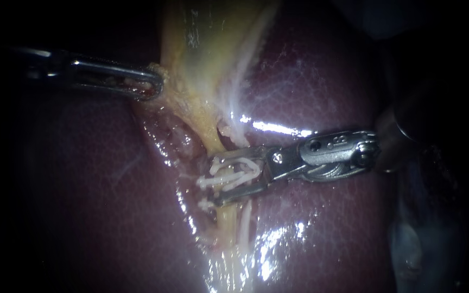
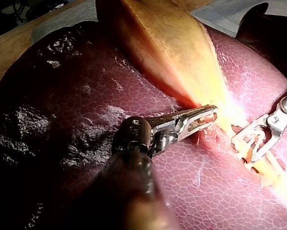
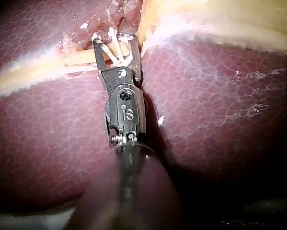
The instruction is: Clipping third clip left tube
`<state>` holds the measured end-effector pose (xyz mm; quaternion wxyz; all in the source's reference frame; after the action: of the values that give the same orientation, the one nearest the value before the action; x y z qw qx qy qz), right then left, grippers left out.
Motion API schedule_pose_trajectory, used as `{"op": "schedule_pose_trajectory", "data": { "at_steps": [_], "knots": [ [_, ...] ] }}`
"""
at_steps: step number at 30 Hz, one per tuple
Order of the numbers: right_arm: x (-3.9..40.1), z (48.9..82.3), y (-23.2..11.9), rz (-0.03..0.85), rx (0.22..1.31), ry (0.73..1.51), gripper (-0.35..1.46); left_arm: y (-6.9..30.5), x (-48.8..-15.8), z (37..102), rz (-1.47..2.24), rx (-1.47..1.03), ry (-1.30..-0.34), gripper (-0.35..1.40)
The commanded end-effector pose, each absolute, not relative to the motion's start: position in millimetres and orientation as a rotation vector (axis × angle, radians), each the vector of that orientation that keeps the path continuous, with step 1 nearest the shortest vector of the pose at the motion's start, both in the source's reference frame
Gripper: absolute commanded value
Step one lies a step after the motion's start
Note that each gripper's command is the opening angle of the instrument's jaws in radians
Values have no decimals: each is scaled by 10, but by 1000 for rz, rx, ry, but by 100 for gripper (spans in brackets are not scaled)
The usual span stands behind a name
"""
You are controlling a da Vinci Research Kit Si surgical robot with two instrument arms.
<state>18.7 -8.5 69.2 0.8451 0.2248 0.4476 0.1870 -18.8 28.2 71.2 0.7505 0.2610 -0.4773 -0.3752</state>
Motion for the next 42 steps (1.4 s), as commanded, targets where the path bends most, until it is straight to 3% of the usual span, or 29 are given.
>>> {"op": "schedule_pose_trajectory", "data": {
  "at_steps": [1, 12, 24, 42],
  "knots": [
    [187, 691, -86, 395, 474, 945, 48, 282, -188, 712, -819, 571, -1043, -35],
    [190, 681, -91, 399, 475, 953, 48, 282, -188, 712, -831, 587, -1041, -35],
    [195, 636, -99, 386, 553, 1043, 48, 282, -187, 712, -831, 587, -1041, -35],
    [180, 581, -96, 400, 582, 1107, 47, 282, -188, 712, -831, 587, -1041, -35]
  ]
}}
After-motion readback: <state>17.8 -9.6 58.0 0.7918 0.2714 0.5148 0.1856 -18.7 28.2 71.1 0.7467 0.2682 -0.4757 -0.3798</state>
